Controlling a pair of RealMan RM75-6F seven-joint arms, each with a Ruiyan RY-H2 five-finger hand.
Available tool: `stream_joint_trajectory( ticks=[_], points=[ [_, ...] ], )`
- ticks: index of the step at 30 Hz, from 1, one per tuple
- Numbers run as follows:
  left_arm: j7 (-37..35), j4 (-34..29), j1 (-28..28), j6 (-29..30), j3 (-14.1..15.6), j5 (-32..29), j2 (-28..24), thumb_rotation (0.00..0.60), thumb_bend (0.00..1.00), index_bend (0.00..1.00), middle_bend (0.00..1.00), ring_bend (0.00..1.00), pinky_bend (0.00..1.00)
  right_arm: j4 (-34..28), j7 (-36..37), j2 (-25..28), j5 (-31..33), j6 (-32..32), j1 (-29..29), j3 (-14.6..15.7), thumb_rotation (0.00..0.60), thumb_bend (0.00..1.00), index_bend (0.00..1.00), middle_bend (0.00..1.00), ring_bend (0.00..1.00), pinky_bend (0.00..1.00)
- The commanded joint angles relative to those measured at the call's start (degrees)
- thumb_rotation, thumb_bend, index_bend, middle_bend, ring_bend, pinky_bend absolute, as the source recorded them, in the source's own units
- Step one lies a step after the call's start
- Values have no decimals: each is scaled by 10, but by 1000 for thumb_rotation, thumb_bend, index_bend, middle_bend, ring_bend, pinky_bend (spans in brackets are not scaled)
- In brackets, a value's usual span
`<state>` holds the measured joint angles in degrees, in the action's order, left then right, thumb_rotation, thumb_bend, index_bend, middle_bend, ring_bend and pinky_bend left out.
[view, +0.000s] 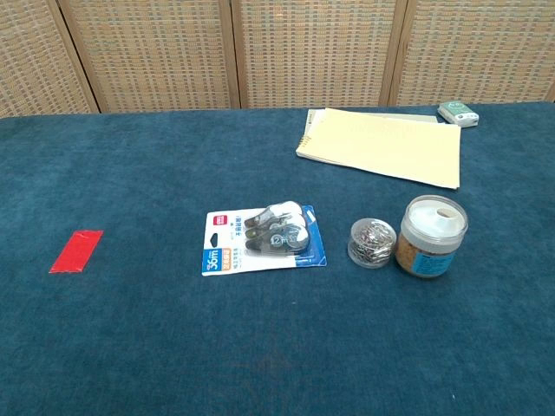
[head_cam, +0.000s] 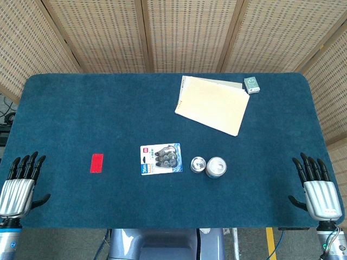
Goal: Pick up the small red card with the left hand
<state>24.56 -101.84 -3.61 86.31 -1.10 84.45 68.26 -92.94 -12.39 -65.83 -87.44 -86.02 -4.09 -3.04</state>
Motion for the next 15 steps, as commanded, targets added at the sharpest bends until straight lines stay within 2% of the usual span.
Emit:
stream_joint_trajectory(
  ticks=[1, 15],
  points=[
    [1, 0, 0, 0, 0, 0, 1, 600, 130, 0, 0, 0, 0, 0, 0, 0, 0, 0, 0, 0, 600, 80, 0, 0, 0, 0],
    [1, 2, -1, -3, 0, -1, 2, 600, 131, 0, 0, 0, 0, -4, 1, 2, -1, -4, 2, 0, 600, 80, 0, 0, 0, 0]
  ],
)
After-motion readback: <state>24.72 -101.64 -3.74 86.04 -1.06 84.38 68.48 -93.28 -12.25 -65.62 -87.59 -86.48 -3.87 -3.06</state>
